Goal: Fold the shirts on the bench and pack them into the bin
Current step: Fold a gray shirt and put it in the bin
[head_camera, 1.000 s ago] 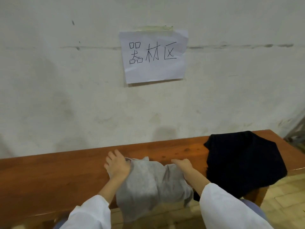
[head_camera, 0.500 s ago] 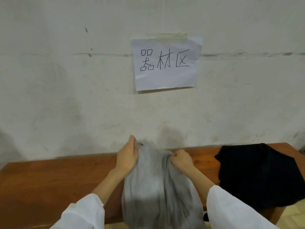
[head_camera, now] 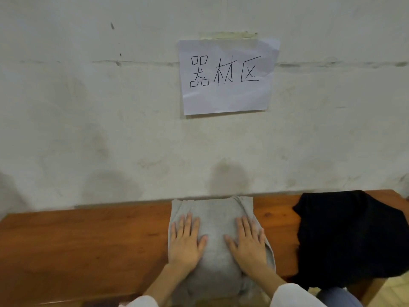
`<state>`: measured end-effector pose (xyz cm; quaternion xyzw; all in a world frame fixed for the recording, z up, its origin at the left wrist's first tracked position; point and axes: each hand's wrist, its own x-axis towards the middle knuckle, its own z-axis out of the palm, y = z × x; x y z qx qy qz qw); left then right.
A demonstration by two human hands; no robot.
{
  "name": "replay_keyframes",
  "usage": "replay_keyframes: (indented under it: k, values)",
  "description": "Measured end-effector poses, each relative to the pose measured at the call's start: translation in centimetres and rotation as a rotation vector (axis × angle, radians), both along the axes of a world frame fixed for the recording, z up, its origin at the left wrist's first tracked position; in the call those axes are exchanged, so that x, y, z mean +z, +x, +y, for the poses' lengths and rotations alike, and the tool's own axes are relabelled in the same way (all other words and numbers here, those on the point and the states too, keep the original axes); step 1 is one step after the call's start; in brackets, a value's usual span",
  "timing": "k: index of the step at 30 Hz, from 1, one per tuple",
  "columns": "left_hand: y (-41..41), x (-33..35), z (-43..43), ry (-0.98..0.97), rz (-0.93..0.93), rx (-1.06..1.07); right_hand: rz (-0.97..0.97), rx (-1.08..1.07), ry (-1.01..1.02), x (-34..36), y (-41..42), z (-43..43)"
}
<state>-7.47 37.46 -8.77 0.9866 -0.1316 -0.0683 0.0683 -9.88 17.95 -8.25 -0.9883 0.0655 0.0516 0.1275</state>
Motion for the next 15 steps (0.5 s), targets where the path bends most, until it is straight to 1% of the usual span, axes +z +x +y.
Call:
replay_keyframes:
  k: [2, 4, 6, 7, 8, 9, 10, 12, 14, 15]
  values:
    - [0.6, -0.9, 1.5, 0.062, -0.079, 0.038, -0.024, -0.048, 0.004, -0.4, -0.2, -1.4]
    - [0.7, 0.2, 2.8, 0.055, -0.057, 0.108, -0.050, -0.051, 0.012, 0.0, -0.2, -2.2]
    - [0.6, 1.5, 3.5, 0.023, -0.048, 0.179, -0.187, -0.056, 0.004, 0.4, -0.1, -1.9]
    - [0.4, 2.5, 3.6, 0.014, -0.018, 0.229, -0.284, -0.068, 0.024, 0.4, -0.2, -1.8]
    - [0.6, 3.1, 3.4, 0.027, 0.004, 0.279, -0.336, -0.093, 0.069, 0.6, -0.3, -1.5]
    - [0.9, 3.5, 3.3, 0.035, 0.018, 0.319, -0.311, -0.130, 0.137, 0.8, -0.5, -1.2]
    - [1.3, 3.7, 3.1, 0.000, 0.046, 0.352, -0.269, -0.171, 0.185, 1.1, -0.6, -1.2]
    - [1.8, 4.5, 3.1, -0.132, 0.057, 0.426, -0.208, -0.227, 0.254, 1.6, -0.3, -1.8]
    - [2.2, 4.3, 3.6, -0.175, 0.044, 0.470, -0.110, -0.226, 0.221, 2.3, 0.6, -2.8]
    - [2.0, 3.9, 3.8, -0.120, 0.031, 0.452, -0.057, -0.194, 0.180, 2.7, 1.0, -3.2]
